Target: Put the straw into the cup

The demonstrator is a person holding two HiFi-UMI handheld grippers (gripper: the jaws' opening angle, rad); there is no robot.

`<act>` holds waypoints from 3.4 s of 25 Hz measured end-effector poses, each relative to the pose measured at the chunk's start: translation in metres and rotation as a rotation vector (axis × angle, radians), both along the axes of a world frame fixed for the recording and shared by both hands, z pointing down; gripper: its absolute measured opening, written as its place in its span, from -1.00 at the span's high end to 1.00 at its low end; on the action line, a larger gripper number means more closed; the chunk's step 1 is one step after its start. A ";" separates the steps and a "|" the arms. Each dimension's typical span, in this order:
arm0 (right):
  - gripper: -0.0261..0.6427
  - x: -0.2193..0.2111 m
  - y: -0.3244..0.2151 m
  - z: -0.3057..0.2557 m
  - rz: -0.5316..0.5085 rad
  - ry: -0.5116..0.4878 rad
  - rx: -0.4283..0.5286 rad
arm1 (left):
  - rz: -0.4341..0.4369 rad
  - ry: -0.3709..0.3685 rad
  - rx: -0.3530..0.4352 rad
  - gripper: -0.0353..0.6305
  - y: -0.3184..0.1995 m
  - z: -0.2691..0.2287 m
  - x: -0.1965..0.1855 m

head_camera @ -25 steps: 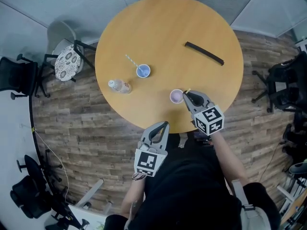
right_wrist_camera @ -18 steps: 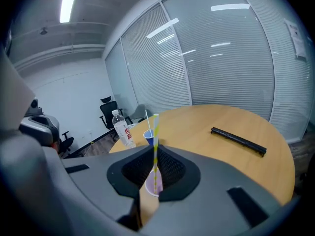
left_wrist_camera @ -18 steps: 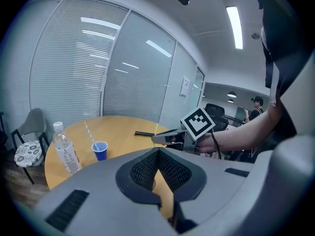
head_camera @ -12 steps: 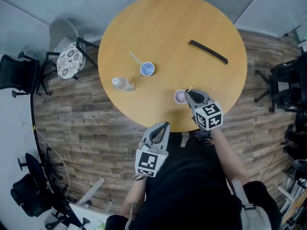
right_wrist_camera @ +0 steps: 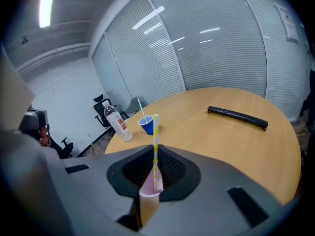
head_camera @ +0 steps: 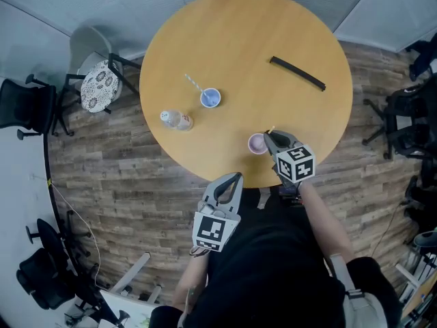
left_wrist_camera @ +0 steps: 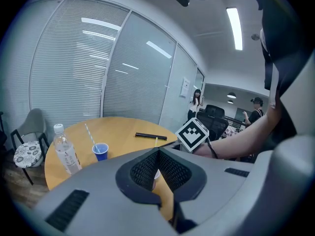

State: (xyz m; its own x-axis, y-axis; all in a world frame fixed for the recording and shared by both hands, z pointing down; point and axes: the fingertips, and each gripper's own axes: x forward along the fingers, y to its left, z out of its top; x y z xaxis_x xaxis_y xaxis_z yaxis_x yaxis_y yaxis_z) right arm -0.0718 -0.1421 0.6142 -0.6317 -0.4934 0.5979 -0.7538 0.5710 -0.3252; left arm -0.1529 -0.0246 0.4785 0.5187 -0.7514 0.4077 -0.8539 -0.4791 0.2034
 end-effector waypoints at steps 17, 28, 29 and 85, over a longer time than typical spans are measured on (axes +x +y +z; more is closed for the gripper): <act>0.82 0.009 0.008 0.020 0.033 0.042 -0.056 | -0.002 0.005 0.007 0.86 0.007 0.002 -0.003; 0.60 0.011 0.013 0.021 0.023 0.045 -0.073 | 0.003 0.003 0.009 0.86 0.009 0.000 -0.001; 0.60 0.011 0.013 0.020 0.021 0.046 -0.073 | 0.005 0.004 0.009 0.86 0.008 0.000 -0.001; 0.87 0.094 0.079 -0.176 -0.220 -0.235 0.313 | -0.009 0.011 0.045 0.86 -0.016 -0.026 0.100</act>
